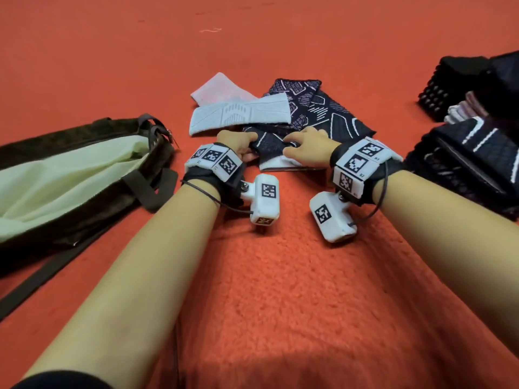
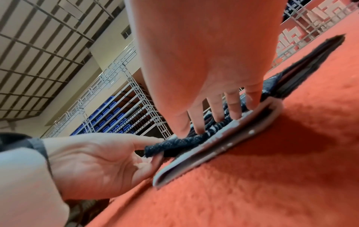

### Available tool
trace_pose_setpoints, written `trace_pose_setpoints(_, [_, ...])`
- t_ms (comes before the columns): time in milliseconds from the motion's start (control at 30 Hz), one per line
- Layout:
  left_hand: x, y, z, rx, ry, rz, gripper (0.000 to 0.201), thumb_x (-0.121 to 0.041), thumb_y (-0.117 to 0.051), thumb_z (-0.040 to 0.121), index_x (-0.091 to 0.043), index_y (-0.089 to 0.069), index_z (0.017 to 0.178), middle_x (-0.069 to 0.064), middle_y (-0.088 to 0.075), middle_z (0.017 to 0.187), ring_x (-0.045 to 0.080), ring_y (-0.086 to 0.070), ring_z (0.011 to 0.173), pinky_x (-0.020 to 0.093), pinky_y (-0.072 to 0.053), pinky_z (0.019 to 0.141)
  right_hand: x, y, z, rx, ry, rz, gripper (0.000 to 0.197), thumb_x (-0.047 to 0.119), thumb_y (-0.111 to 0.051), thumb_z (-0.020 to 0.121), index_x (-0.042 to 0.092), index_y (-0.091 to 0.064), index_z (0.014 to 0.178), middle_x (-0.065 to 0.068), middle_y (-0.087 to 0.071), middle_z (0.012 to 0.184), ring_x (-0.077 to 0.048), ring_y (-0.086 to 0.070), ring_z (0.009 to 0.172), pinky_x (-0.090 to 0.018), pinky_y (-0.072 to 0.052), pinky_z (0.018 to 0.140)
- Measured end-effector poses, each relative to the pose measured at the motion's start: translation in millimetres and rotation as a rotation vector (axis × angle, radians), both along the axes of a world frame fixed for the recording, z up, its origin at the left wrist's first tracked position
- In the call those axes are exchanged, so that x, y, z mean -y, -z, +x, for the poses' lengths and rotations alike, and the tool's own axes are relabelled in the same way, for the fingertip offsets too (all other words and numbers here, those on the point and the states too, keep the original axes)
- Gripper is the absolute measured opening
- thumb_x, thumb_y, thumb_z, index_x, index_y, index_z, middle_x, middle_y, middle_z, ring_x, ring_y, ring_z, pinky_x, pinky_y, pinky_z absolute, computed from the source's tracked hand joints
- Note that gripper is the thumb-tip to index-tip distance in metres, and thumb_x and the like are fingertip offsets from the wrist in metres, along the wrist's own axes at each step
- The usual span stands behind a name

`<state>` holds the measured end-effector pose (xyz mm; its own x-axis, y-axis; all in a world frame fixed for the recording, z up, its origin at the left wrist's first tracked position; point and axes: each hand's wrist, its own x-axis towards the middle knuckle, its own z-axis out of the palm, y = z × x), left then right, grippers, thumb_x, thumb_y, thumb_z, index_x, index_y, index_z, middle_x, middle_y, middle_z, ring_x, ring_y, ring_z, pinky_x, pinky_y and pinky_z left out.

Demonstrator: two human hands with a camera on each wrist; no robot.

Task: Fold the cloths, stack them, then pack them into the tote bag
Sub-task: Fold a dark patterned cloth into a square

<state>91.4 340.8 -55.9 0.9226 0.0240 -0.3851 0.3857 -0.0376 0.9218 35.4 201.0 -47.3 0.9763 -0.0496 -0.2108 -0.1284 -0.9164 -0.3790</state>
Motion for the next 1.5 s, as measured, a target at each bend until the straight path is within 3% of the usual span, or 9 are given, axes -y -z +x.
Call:
trace_pose_setpoints(100, [-2,-13,-15,0.018,0.064,-0.031,0.018,0.003,-0.054,0.09,-0.006,-0.051,0.074,0.006,-0.057,0.073,0.011,-0.059,0.059,0.017,-0.05,0.04,4,-5,-3,0.081,-0.014,0.097,0.036,0.025,-0.044,0.093,0.018,-0.056,0.127,-0.011,-0.053,0.13,-0.029,-0.047,0.12,-0.032,-0.036,0.103])
trace_pose_setpoints(233, [-32,-31,-45,0.052,0.238,0.12,0.01,-0.002,-0.06,0.087,-0.009,-0.057,0.082,0.001,-0.062,0.075,0.004,-0.06,0.045,0.014,-0.049,0.043,12,-11,-14,0.222,0.137,0.328,0.027,0.019,-0.047,0.091,0.003,-0.066,0.103,-0.003,-0.059,0.076,-0.012,-0.048,0.06,-0.019,-0.039,0.054])
trace_pose_setpoints(600, [-92,-8,-97,-0.04,0.318,0.147,0.016,-0.027,-0.051,0.095,-0.02,-0.055,0.081,-0.006,-0.061,0.068,0.002,-0.062,0.049,0.016,-0.05,0.049,-17,2,-27,0.038,0.198,-0.016,0.061,0.042,-0.052,0.087,0.011,-0.036,0.137,-0.021,-0.034,0.14,-0.04,-0.03,0.13,-0.04,-0.028,0.105])
trace_pose_setpoints(733, [-90,-1,-92,0.102,0.155,0.002,0.014,-0.007,-0.055,0.092,-0.019,-0.048,0.087,-0.001,-0.064,0.084,0.011,-0.064,0.069,0.025,-0.056,0.062,-23,6,-17,0.061,0.334,0.002,0.064,0.04,-0.053,0.087,0.011,-0.031,0.14,-0.02,-0.031,0.143,-0.041,-0.029,0.131,-0.043,-0.025,0.111])
trace_pose_setpoints(867, [-102,5,-84,0.217,-0.079,-0.042,0.026,0.007,-0.051,0.085,-0.018,-0.056,0.084,0.0,-0.063,0.084,0.011,-0.062,0.068,0.021,-0.054,0.051,-21,6,-14,0.056,0.319,-0.042,0.058,0.037,-0.056,0.086,0.007,-0.039,0.133,-0.021,-0.041,0.136,-0.037,-0.036,0.128,-0.039,-0.027,0.107])
trace_pose_setpoints(1000, [-118,13,-77,0.276,-0.244,-0.03,0.024,0.004,-0.053,0.084,-0.017,-0.059,0.076,-0.001,-0.062,0.076,0.007,-0.058,0.062,0.012,-0.041,0.042,-21,5,-14,0.061,0.234,0.025,0.028,0.034,-0.056,0.086,0.014,-0.046,0.069,-0.007,-0.055,0.076,-0.033,-0.057,0.106,-0.034,-0.037,0.086])
trace_pose_setpoints(1333, [-119,23,-72,0.245,-0.112,-0.101,0.022,0.004,-0.051,0.089,-0.014,-0.064,0.089,0.003,-0.068,0.089,0.013,-0.065,0.079,0.027,-0.055,0.079,-38,4,-17,0.084,0.216,0.085,0.045,0.027,-0.067,0.082,0.001,-0.057,0.117,-0.015,-0.059,0.121,-0.029,-0.056,0.111,-0.029,-0.043,0.087])
trace_pose_setpoints(1400, [-118,23,-74,0.228,-0.07,-0.147,0.022,0.004,-0.049,0.091,-0.012,-0.064,0.092,0.006,-0.068,0.091,0.014,-0.066,0.08,0.027,-0.056,0.078,-33,3,-24,0.077,0.244,0.141,0.047,0.021,-0.07,0.078,0.002,-0.055,0.118,-0.014,-0.061,0.115,-0.028,-0.059,0.104,-0.028,-0.046,0.082])
trace_pose_setpoints(1500, [-115,20,-77,0.21,0.026,-0.152,0.022,0.003,-0.049,0.091,-0.014,-0.063,0.093,0.0,-0.07,0.083,0.008,-0.067,0.069,0.022,-0.058,0.067,-20,-1,-46,0.057,0.252,0.263,0.024,0.008,-0.065,0.079,0.006,-0.055,0.101,-0.009,-0.055,0.072,-0.024,-0.052,0.06,-0.017,-0.041,0.042])
